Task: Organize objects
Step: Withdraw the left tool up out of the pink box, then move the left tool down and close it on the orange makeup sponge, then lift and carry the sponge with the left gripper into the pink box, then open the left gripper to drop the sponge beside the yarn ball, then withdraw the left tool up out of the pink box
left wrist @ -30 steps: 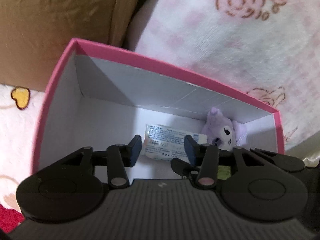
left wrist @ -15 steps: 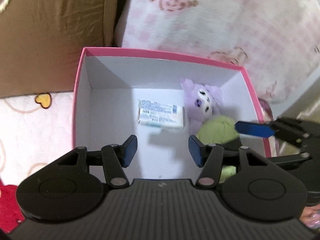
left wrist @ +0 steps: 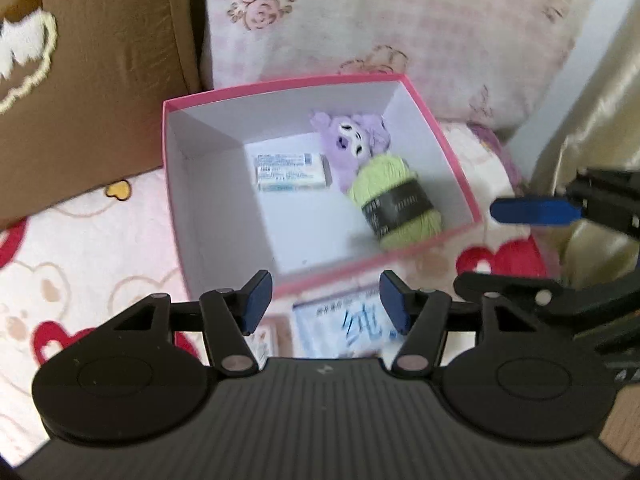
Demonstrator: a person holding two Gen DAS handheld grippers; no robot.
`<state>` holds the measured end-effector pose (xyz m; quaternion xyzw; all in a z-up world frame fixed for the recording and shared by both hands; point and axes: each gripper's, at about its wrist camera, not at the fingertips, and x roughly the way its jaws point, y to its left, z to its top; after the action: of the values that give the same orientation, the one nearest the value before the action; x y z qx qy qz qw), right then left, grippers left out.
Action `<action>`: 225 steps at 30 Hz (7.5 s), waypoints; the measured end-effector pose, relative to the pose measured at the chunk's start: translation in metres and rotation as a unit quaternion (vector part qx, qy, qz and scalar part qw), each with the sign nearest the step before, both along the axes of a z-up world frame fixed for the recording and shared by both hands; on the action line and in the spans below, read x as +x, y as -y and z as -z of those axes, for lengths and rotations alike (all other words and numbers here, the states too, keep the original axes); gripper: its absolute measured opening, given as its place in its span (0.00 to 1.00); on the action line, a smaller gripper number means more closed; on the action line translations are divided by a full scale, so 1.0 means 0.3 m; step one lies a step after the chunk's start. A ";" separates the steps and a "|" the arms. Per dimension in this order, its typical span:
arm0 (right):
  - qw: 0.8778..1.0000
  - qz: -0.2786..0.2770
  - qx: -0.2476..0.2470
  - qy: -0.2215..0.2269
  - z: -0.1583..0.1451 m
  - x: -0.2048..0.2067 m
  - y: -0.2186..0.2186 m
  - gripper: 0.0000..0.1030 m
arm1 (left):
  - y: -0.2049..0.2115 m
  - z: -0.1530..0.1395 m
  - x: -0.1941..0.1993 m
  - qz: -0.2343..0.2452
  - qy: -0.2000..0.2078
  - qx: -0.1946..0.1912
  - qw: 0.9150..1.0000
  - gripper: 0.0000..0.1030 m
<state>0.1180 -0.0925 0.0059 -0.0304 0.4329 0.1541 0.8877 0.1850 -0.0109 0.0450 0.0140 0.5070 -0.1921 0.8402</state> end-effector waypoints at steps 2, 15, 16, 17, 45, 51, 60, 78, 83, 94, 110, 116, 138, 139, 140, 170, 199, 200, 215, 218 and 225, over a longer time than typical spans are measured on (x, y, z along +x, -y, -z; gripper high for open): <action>1.000 -0.011 0.003 0.002 -0.008 -0.047 -0.011 0.60 | 0.005 -0.018 -0.054 0.008 0.008 0.008 1.000 0.60; 0.998 -0.049 0.024 -0.015 0.028 -0.280 -0.065 0.60 | -0.036 0.026 -0.263 0.051 -0.047 0.000 0.998 0.60; 0.998 -0.051 0.023 -0.015 0.039 -0.297 -0.068 0.61 | -0.041 0.036 -0.276 0.051 -0.050 0.001 0.997 0.60; 0.998 -0.053 0.022 -0.015 0.050 -0.310 -0.071 0.61 | -0.043 0.046 -0.285 0.049 -0.051 0.002 0.997 0.60; 0.996 -0.082 0.003 0.019 0.393 -0.367 -0.168 0.69 | -0.078 0.310 -0.379 0.020 -0.049 -0.077 0.996 0.60; 0.996 -0.085 -0.005 0.032 0.488 -0.354 -0.167 0.69 | -0.075 0.367 -0.370 0.000 -0.018 -0.107 0.994 0.61; 0.996 -0.056 -0.018 0.073 0.614 -0.306 -0.148 0.80 | -0.010 0.467 -0.356 -0.004 0.034 -0.095 0.995 0.59; 0.998 0.005 0.021 0.058 0.688 -0.258 -0.165 0.42 | -0.032 0.588 -0.335 -0.087 0.006 -0.184 0.979 0.21; 0.998 0.028 0.016 0.054 0.663 -0.283 -0.163 0.42 | -0.025 0.574 -0.361 -0.083 0.001 -0.187 0.979 0.21; 0.998 0.014 -0.018 0.063 0.578 -0.339 -0.180 0.42 | -0.003 0.483 -0.428 -0.043 0.022 -0.175 0.983 0.21; 0.996 0.004 -0.043 0.077 0.392 -0.408 -0.173 0.42 | 0.059 0.272 -0.484 0.033 0.047 -0.130 0.990 0.23; 0.995 0.005 -0.039 0.088 0.290 -0.398 -0.143 0.42 | 0.083 0.166 -0.476 0.059 0.070 -0.125 0.988 0.23; 0.995 0.011 -0.038 0.087 -0.024 -0.089 0.030 0.42 | 0.151 -0.139 -0.100 0.039 0.052 -0.159 0.985 0.24; 0.996 0.014 -0.038 0.084 -0.031 -0.066 0.041 0.42 | 0.154 -0.145 -0.071 0.029 0.048 -0.164 0.985 0.23; 0.996 0.022 -0.036 0.079 -0.038 -0.041 0.052 0.42 | 0.158 -0.148 -0.051 0.024 0.047 -0.168 0.984 0.24; 0.989 0.077 -0.129 -0.014 0.290 0.483 0.203 0.43 | 0.267 0.260 0.497 -0.061 -0.036 -0.251 0.966 0.26; 0.994 0.054 -0.082 0.048 0.061 0.187 0.178 0.52 | 0.119 0.046 0.257 0.000 0.014 -0.155 0.988 0.30; 0.995 0.055 -0.074 0.048 0.036 0.157 0.178 0.52 | 0.112 0.030 0.239 0.004 0.018 -0.149 0.989 0.33; 0.998 0.040 -0.016 0.040 -0.144 -0.101 0.080 0.61 | 0.049 -0.175 -0.079 0.053 0.043 -0.057 0.996 0.56; 0.999 0.032 -0.014 0.033 -0.160 -0.147 0.058 0.66 | 0.034 -0.197 -0.138 0.058 0.044 -0.039 0.997 0.59; 0.999 0.009 -0.014 0.032 -0.199 -0.241 0.008 0.72 | 0.000 -0.217 -0.245 0.069 0.037 -0.009 0.997 0.64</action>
<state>0.0456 -0.0950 0.0658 -0.0438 0.4069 0.1388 0.9018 0.1114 -0.0110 0.1100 0.0485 0.4714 -0.2538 0.8432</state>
